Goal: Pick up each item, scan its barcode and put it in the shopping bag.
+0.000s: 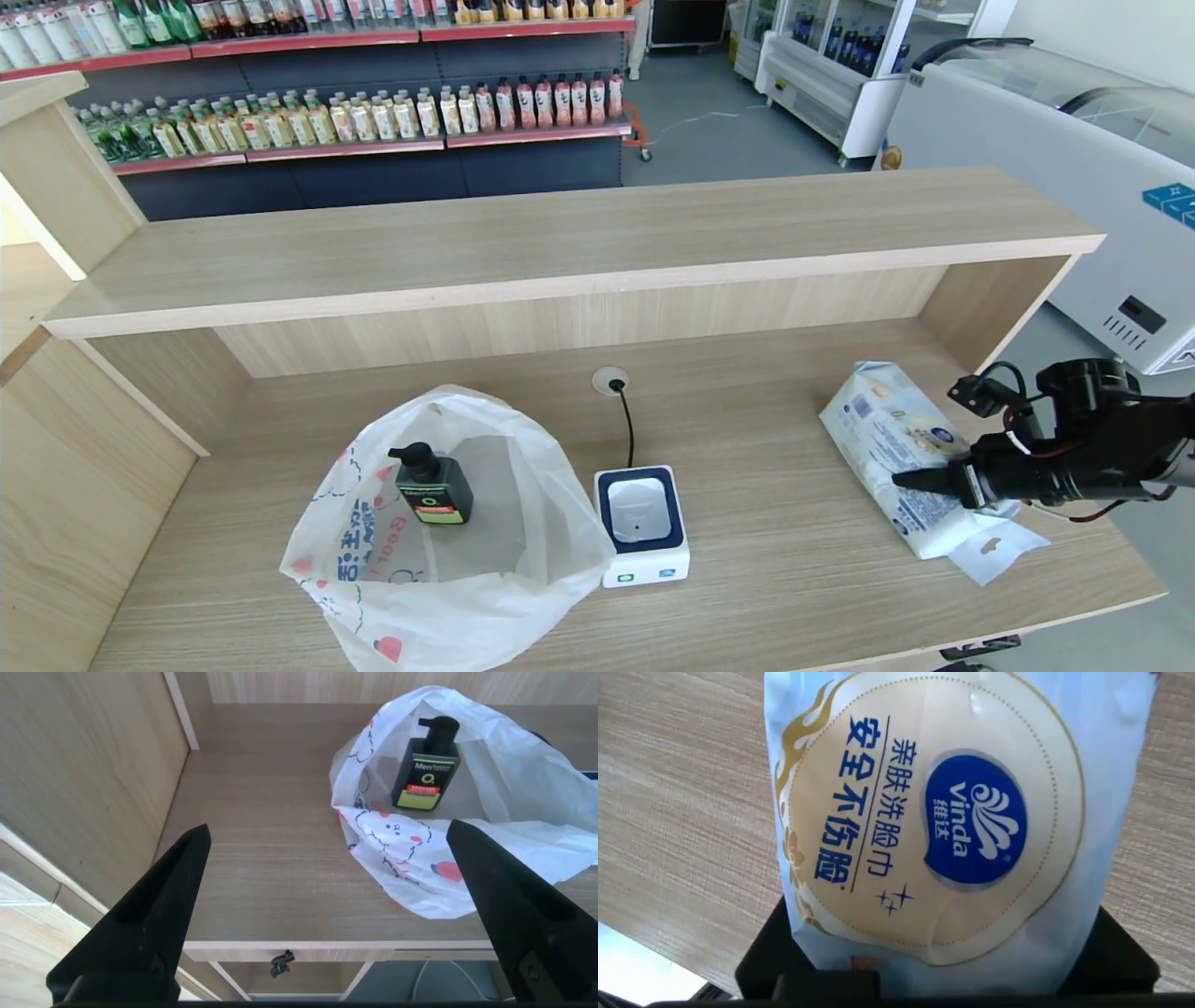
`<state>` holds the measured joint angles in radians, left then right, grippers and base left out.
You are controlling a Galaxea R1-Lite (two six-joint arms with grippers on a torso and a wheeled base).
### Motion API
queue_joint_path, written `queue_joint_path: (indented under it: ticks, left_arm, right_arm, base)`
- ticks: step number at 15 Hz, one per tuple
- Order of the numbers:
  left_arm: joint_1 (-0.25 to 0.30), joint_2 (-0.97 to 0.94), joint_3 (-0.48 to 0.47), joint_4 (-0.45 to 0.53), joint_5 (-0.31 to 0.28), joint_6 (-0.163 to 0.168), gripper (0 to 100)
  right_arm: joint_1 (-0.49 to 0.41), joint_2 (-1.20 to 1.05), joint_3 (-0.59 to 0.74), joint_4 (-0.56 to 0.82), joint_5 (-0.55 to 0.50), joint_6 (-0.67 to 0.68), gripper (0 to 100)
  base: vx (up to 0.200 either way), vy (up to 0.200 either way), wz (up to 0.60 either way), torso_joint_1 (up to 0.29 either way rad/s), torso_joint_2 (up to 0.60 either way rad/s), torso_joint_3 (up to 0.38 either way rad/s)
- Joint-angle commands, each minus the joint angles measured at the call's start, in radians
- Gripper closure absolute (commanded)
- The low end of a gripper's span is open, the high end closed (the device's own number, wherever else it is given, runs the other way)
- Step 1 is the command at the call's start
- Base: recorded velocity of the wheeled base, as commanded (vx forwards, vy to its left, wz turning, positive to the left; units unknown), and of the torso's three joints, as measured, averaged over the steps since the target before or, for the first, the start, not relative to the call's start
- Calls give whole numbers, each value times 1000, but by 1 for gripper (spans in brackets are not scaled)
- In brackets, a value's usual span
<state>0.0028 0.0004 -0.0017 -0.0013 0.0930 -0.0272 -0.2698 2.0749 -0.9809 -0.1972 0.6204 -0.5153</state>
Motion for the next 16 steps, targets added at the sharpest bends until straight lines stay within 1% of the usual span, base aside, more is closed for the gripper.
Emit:
queue_joint_path:
  ticks: [1,2,4,5,7,8,9,10,11,12,16]
  left_arm:
    - [0,0,0,0,-1,0,0]
    - [0,0,0,0,-1,-2,0]
    - [0,0,0,0,1,0,0]
    - [0,0,0,0,1,0,0]
    - [0,0,0,0,1,0,0]
    - [0,0,0,0,1,0,0]
    - [0,0,0,0,1,0,0]
    - [0,0,0,0,-1,0,0]
    - [0,0,0,0,-1,-2,0]
    - [0,0,0,0,1,0,0]
    - [0,0,0,0,-1,0,0]
  right_arm:
    - [-23,-84,-2,-2,42,-6,100]
    - [-29,-107,-4,-1,70,-6,100]
    - [-69,-283,28,25,248,1,100]
    - [-77,-352,48,59,300,1,100]
    - [-105,-575,117,153,507,-17,100]
    - [-106,-636,131,167,578,-20,100]
    - [-103,-699,133,202,680,-15,100]
    - [-100,-746,134,237,759,-19,100]
    - [-83,-789,143,251,812,-20,100]
    - [-55,-814,151,252,840,-20,100]
    - [50,-862,214,252,854,-23,100]
  base:
    - [0,0,0,0,0,0]
    - [0,0,0,0,0,0]
    - [0,0,0,0,0,0]
    - [0,0,0,0,0,0]
    - [0,0,0,0,0,0]
    - [0,0,0,0,0,0]
    - [0,0,0,0,0,0]
    - [0,0,0,0,0,0]
    - [0,0,0,0,0,0]
    - [0,0,0,0,0,0]
    - [0,0,0,0,0,0]
